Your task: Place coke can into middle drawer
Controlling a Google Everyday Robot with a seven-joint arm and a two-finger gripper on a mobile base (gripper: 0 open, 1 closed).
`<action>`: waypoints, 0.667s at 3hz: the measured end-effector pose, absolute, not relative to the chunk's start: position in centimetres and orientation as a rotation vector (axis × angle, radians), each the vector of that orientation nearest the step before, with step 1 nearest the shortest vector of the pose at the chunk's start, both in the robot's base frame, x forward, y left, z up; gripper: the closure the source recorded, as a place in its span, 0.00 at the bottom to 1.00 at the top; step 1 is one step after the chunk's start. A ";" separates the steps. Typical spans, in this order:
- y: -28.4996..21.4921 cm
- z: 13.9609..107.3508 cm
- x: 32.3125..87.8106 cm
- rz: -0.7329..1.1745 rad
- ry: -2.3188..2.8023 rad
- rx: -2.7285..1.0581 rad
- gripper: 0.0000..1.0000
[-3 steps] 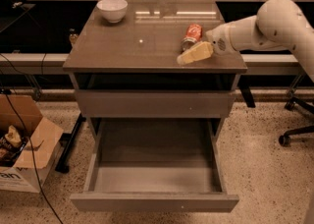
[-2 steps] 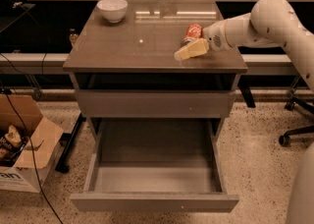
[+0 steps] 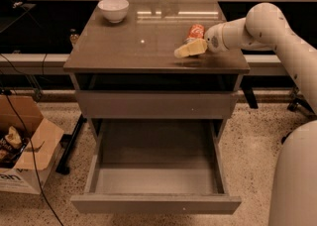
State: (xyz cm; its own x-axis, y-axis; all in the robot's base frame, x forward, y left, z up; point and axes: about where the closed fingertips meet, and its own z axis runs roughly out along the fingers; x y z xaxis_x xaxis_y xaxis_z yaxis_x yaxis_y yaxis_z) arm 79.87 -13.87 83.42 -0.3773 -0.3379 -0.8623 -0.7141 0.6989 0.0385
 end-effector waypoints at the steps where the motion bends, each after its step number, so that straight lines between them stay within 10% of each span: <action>1: -14.2 82.3 81.2 0.518 2.010 -0.728 0.00; 2: -14.7 82.3 82.2 0.508 2.017 -0.664 0.00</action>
Offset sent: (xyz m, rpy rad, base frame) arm 0.0337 -0.0205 -0.0062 0.0703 0.0162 -0.1805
